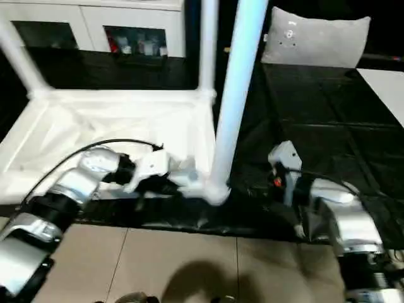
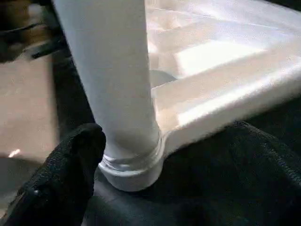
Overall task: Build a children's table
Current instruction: Rotate leg to tighten
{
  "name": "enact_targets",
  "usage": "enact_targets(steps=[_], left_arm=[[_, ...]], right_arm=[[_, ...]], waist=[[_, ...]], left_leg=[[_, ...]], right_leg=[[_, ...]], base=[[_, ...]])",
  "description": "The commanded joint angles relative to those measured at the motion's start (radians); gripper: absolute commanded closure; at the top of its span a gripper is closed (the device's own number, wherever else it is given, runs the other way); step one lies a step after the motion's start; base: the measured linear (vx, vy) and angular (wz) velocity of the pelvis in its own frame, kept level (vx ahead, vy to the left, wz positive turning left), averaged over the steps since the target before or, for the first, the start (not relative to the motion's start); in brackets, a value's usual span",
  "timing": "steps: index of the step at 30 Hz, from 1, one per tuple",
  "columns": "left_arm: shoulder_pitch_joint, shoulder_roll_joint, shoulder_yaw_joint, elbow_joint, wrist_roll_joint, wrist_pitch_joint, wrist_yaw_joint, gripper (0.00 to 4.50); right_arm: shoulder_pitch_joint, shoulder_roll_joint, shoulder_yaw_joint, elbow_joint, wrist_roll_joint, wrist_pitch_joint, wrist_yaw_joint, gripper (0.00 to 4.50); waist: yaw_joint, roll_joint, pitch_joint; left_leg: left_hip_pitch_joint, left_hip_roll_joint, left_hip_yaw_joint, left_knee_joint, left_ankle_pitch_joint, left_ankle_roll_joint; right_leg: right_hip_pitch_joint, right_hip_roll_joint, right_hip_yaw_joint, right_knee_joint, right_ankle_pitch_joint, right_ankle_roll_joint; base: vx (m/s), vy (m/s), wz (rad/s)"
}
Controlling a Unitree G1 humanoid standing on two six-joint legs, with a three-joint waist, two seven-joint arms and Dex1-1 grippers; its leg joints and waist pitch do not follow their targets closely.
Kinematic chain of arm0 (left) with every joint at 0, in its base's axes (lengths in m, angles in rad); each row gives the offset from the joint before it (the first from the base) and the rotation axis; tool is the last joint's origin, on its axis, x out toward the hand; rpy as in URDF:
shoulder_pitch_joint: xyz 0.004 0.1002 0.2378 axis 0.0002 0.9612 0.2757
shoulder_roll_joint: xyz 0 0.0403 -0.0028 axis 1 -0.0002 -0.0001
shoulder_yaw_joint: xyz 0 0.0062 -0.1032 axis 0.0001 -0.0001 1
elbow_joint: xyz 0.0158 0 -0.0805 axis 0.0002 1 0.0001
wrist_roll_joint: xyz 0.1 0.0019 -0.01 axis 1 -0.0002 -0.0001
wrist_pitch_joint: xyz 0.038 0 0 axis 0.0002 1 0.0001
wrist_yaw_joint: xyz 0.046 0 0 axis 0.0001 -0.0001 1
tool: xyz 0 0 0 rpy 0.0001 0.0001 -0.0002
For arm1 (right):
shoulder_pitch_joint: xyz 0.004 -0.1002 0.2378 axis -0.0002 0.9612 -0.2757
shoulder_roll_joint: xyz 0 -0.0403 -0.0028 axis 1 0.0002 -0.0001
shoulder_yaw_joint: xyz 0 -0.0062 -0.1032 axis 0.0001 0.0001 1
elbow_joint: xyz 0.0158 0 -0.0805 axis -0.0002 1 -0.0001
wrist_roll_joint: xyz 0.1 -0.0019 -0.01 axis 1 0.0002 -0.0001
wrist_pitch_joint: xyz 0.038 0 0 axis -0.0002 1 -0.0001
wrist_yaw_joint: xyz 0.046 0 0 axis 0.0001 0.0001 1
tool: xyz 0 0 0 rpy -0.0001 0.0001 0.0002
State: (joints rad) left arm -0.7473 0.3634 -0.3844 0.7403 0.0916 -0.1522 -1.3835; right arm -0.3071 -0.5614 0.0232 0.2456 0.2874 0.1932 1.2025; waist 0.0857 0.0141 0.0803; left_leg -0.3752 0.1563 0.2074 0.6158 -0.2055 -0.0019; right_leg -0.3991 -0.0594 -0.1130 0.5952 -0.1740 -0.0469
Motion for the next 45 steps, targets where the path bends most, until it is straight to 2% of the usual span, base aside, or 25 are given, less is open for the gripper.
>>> enact_targets(steps=[1,5,6,7,10,11,16,17,19,20,22,24,26,30,31,33,34,35,37,38,39,41,42,43,45], left_arm=[[-0.023,-0.003,-0.045,-0.012,0.009,-0.041,-0.067,4.5],[-0.035,0.009,-0.067,-0.019,-0.005,-0.064,-0.151,4.5],[-0.035,0.009,-0.067,-0.019,-0.005,-0.064,-0.151,4.5],[-0.042,0.007,-0.071,-0.019,-0.008,-0.073,-0.174,4.5],[-0.058,0.0,-0.074,-0.005,-0.005,-0.095,-0.193,4.5],[-0.065,-0.005,-0.074,0.004,-0.004,-0.104,-0.197,4.5],[-0.079,-0.015,-0.076,0.019,-0.004,-0.115,-0.203,4.5],[-0.08,-0.016,-0.075,0.022,-0.003,-0.117,-0.204,4.5],[-0.081,-0.014,-0.074,0.023,-0.004,-0.121,-0.21,4.5],[-0.081,-0.012,-0.074,0.022,-0.005,-0.123,-0.212,4.5],[-0.084,-0.011,-0.075,0.032,-0.004,-0.131,-0.214,4.5],[-0.086,-0.01,-0.075,0.038,-0.004,-0.135,-0.215,4.5],[-0.088,-0.007,-0.073,0.05,-0.002,-0.141,-0.213,4.5],[-0.085,-0.008,-0.059,0.06,-0.005,-0.129,-0.19,4.5],[-0.079,-0.014,-0.046,0.053,-0.014,-0.102,-0.168,4.5],[-0.074,-0.022,-0.034,0.046,-0.021,-0.074,-0.143,4.5],[-0.071,-0.032,-0.02,0.039,-0.029,-0.04,-0.115,4.5],[-0.068,-0.044,-0.006,0.033,-0.031,0.008,-0.074,4.5],[-0.06,-0.075,0.023,0.022,-0.047,0.091,-0.001,4.5],[-0.058,-0.086,0.032,0.017,-0.051,0.118,0.025,4.5],[-0.056,-0.091,0.036,0.014,-0.053,0.132,0.039,4.5],[-0.05,-0.127,0.048,-0.01,-0.042,0.212,0.124,4.5],[-0.05,-0.141,0.054,-0.015,-0.041,0.244,0.155,4.5],[-0.051,-0.15,0.058,-0.017,-0.041,0.263,0.172,4.5],[-0.067,-0.19,0.079,-0.008,-0.038,0.329,0.257,4.5]], right_arm=[[-0.016,-0.008,0.029,0.001,0.014,-0.012,0.062,0.22],[-0.053,-0.016,0.08,0.022,0.022,-0.009,0.177,0.44],[-0.053,-0.016,0.08,0.022,0.022,-0.009,0.177,0.53],[-0.069,-0.019,0.105,0.023,0.027,0.001,0.217,0.78],[-0.088,-0.02,0.136,0.032,0.025,0.001,0.263,0.83],[-0.096,-0.015,0.149,0.04,0.016,-0.006,0.278,1.08],[-0.115,0.001,0.174,0.061,-0.002,-0.017,0.304,1.46],[-0.119,0.002,0.176,0.065,-0.002,-0.016,0.308,1.56],[-0.129,0.001,0.187,0.072,0.003,-0.007,0.321,1.63],[-0.13,-0.001,0.191,0.072,0.005,0.001,0.327,1.84],[-0.135,-0.003,0.197,0.076,0.008,0.007,0.335,1.93],[-0.136,-0.003,0.199,0.079,0.008,0.008,0.338,1.99],[-0.139,-0.004,0.201,0.083,0.008,0.012,0.345,2.29],[-0.129,-0.005,0.201,0.067,0.018,0.036,0.338,2.43],[-0.117,0.002,0.19,0.046,0.028,0.061,0.314,2.49],[-0.109,0.011,0.18,0.029,0.035,0.095,0.279,2.49],[-0.104,0.028,0.167,0.02,0.031,0.123,0.221,2.5],[-0.094,0.05,0.151,0.003,0.035,0.153,0.163,2.5],[-0.08,0.108,0.131,-0.01,-0.002,0.163,0.008,2.5],[-0.078,0.128,0.125,-0.013,-0.013,0.172,-0.042,2.5],[-0.077,0.14,0.122,-0.013,-0.02,0.178,-0.07,2.51],[-0.091,0.228,0.09,-0.002,-0.041,0.231,-0.242,2.52],[-0.098,0.26,0.082,0.004,-0.053,0.242,-0.301,2.52],[-0.103,0.277,0.078,0.008,-0.061,0.248,-0.334,2.53],[-0.119,0.335,0.078,0.019,-0.085,0.257,-0.432,2.53]], waist=[[0.001,-0.012,-0.082],[0.006,-0.017,-0.082],[0.006,-0.016,-0.082],[0.006,-0.017,-0.083],[0.012,-0.014,-0.084],[0.013,-0.015,-0.085],[0.024,-0.014,-0.089],[0.027,-0.011,-0.09],[0.026,-0.012,-0.091],[0.028,-0.012,-0.09],[0.029,-0.009,-0.091],[0.028,-0.011,-0.091],[0.028,-0.01,-0.092],[0.028,-0.011,-0.091],[0.028,-0.015,-0.093],[0.029,-0.013,-0.093],[0.028,-0.017,-0.092],[0.029,-0.016,-0.091],[0.022,-0.015,-0.085],[0.017,-0.017,-0.085],[0.012,-0.016,-0.085],[-0.01,-0.015,-0.085],[-0.019,-0.016,-0.082],[-0.029,-0.018,-0.084],[-0.041,-0.016,-0.084]], left_leg=[[0.018,0.097,-0.046,-0.065,-0.087,0.124],[0.016,0.097,-0.046,-0.066,-0.096,0.111],[0.016,0.099,-0.047,-0.066,-0.092,0.109],[0.017,0.098,-0.046,-0.065,-0.088,0.109],[0.016,0.098,-0.046,-0.064,-0.078,0.112],[0.017,0.096,-0.045,-0.064,-0.074,0.115],[0.018,0.099,-0.047,-0.063,-0.06,0.111],[0.018,0.1,-0.047,-0.062,-0.055,0.111],[0.018,0.1,-0.047,-0.062,-0.055,0.111],[0.018,0.1,-0.046,-0.062,-0.058,0.11],[0.017,0.101,-0.048,-0.062,-0.054,0.11],[0.016,0.1,-0.047,-0.062,-0.055,0.111],[0.017,0.1,-0.047,-0.062,-0.06,0.108],[0.018,0.101,-0.048,-0.063,-0.065,0.1],[0.018,0.101,-0.047,-0.062,-0.061,0.098],[0.018,0.102,-0.047,-0.062,-0.057,0.098],[0.019,0.103,-0.047,-0.063,-0.056,0.094],[0.017,0.099,-0.048,-0.062,-0.06,0.092],[0.021,0.095,-0.048,-0.063,-0.102,0.059],[0.018,0.093,-0.05,-0.065,-0.107,0.04],[0.018,0.089,-0.052,-0.066,-0.109,0.036],[0.015,0.089,-0.055,-0.067,-0.111,0.022],[0.015,0.089,-0.056,-0.068,-0.117,0.017],[0.016,0.082,-0.056,-0.065,-0.13,0.016],[0.016,0.078,-0.051,-0.061,-0.117,0.032]], right_leg=[[0.056,-0.121,0.075,-0.071,-0.221,-0.181],[0.058,-0.124,0.074,-0.072,-0.239,-0.182],[0.058,-0.124,0.075,-0.069,-0.236,-0.182],[0.058,-0.124,0.075,-0.069,-0.23,-0.184],[0.057,-0.123,0.075,-0.067,-0.225,-0.182],[0.056,-0.122,0.074,-0.068,-0.22,-0.181],[0.056,-0.124,0.075,-0.061,-0.183,-0.192],[0.057,-0.125,0.075,-0.059,-0.171,-0.195],[0.057,-0.125,0.074,-0.059,-0.165,-0.197],[0.057,-0.125,0.075,-0.06,-0.167,-0.197],[0.058,-0.125,0.075,-0.058,-0.164,-0.196],[0.058,-0.124,0.074,-0.059,-0.161,-0.195],[0.059,-0.125,0.074,-0.06,-0.166,-0.194],[0.059,-0.124,0.074,-0.06,-0.174,-0.194],[0.061,-0.125,0.075,-0.058,-0.175,-0.194],[0.06,-0.125,0.075,-0.059,-0.177,-0.192],[0.059,-0.126,0.076,-0.059,-0.186,-0.192],[0.058,-0.126,0.074,-0.061,-0.201,-0.189],[0.055,-0.128,0.074,-0.076,-0.31,-0.164],[0.057,-0.128,0.073,-0.078,-0.351,-0.147],[0.059,-0.126,0.07,-0.081,-0.365,-0.141],[0.061,-0.125,0.07,-0.084,-0.373,-0.135],[0.057,-0.124,0.07,-0.085,-0.377,-0.136],[0.06,-0.126,0.069,-0.091,-0.4,-0.133],[0.058,-0.121,0.071,-0.093,-0.388,-0.136]], base=[[0.0,0.0,0.0],[0.0,0.0,0.0],[0.0,0.0,0.0],[0.0,0.0,0.0],[0.0,0.0,0.0],[0.0,0.0,0.0],[0.0,0.0,0.0],[0.0,0.0,0.0],[0.0,0.0,0.0],[0.0,0.0,0.0],[0.0,0.0,0.0],[0.0,0.0,0.0],[0.0,0.0,0.0],[0.0,0.0,0.0],[0.0,0.0,0.0],[0.0,0.0,0.0],[0.0,0.0,0.0],[0.0,0.0,0.0],[0.0,0.0,0.0],[0.0,0.0,0.0],[0.0,0.0,0.0],[0.0,0.0,0.0],[0.0,0.0,0.0],[0.0,0.0,0.0],[0.0,0.0,0.0]])
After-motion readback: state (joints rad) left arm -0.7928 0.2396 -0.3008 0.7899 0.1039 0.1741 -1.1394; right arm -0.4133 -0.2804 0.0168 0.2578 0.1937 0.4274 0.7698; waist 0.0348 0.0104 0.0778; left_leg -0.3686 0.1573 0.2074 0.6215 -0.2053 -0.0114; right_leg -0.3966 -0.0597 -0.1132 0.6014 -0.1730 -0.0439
